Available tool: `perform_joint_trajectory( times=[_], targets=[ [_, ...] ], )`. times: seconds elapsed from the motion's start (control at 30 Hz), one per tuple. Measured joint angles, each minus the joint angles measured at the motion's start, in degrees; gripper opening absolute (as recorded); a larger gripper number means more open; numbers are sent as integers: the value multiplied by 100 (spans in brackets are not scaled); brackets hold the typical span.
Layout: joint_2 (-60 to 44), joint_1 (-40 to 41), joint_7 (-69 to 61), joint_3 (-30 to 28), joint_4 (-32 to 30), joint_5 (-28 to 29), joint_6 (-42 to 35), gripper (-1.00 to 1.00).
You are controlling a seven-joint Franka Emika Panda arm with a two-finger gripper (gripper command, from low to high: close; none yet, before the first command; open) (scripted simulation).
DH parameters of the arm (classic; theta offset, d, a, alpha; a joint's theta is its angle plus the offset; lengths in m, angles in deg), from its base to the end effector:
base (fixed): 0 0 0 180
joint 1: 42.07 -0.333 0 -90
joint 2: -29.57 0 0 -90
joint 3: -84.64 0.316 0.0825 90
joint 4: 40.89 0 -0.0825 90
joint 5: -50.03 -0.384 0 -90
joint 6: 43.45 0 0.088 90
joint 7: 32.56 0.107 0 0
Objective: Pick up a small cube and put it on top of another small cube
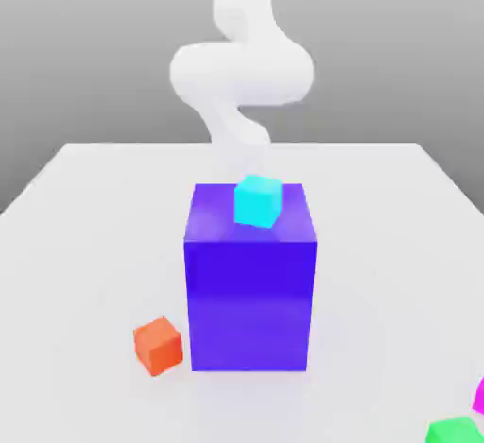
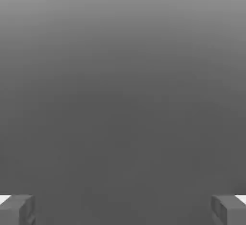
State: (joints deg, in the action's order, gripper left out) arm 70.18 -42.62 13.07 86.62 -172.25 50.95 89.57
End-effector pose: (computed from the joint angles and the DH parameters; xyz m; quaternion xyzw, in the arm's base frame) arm 0.3787 0.0212 0.6839 -0.8686 0.3396 -0.3369 0.1293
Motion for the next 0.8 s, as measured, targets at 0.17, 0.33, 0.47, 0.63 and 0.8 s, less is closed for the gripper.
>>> perform_joint_trajectory(
  times=[0.17, 0.33, 0.47, 0.63, 0.8],
  targets=[
    [-1068, -125, -20, 411, 87, 219, 254, 0],
    [-2103, -265, -5, 805, 172, 480, 499, 0],
    [-2936, -412, 33, 1089, 240, 724, 692, 0],
    [-3983, -754, 92, 1358, 327, 1048, 930, 0],
    [-5019, -1091, 103, 1495, 411, 1302, 1174, 0]
  ],
)
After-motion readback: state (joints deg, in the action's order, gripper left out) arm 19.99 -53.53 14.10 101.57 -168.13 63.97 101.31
